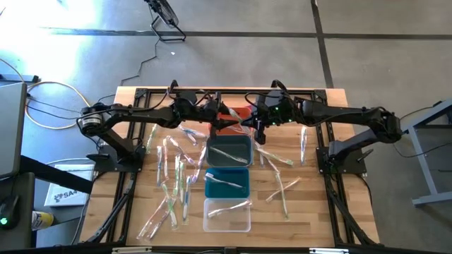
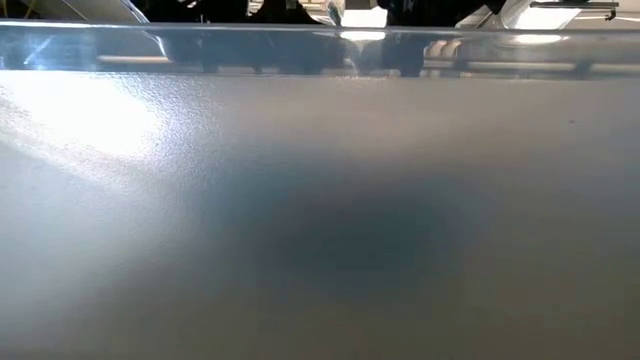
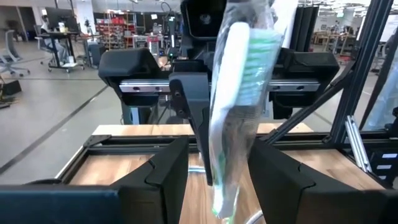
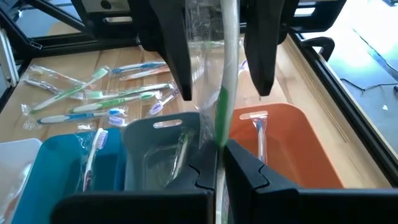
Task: Pick & Place Toothbrushes
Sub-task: Put the green toothbrush into the green bin
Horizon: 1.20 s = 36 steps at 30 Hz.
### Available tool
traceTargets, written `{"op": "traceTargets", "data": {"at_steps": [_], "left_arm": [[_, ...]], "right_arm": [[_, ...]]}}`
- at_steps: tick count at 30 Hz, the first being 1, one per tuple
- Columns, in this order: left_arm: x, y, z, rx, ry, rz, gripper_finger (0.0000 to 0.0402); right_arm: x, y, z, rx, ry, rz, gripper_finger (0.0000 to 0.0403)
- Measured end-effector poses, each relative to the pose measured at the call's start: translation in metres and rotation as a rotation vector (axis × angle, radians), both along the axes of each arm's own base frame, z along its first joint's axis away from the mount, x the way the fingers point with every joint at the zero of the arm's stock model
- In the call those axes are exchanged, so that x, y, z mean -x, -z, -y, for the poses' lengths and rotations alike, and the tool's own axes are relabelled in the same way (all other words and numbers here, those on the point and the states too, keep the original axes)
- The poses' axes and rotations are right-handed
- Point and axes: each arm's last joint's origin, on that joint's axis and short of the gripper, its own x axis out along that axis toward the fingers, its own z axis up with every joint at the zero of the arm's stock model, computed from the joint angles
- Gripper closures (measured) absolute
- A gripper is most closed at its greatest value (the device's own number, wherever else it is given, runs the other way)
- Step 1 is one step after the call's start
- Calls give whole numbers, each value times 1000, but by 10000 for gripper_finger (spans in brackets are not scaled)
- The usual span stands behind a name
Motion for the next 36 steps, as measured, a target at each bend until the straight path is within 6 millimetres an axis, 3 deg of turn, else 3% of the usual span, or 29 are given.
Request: {"op": "traceTargets", "data": {"at_steps": [4, 14, 20, 36], "left_arm": [[0, -1, 0, 0, 7, 12, 252], [0, -1, 0, 20, 8, 5, 349], [0, 0, 0, 24, 7, -9, 386], [0, 1, 0, 23, 8, -12, 394]], "right_arm": [[-1, 2, 0, -1, 0, -4, 397], [-13, 14, 3, -5, 3, -25, 397], [-14, 13, 3, 0, -3, -17, 397], [-14, 13, 3, 3, -4, -15, 374]]}}
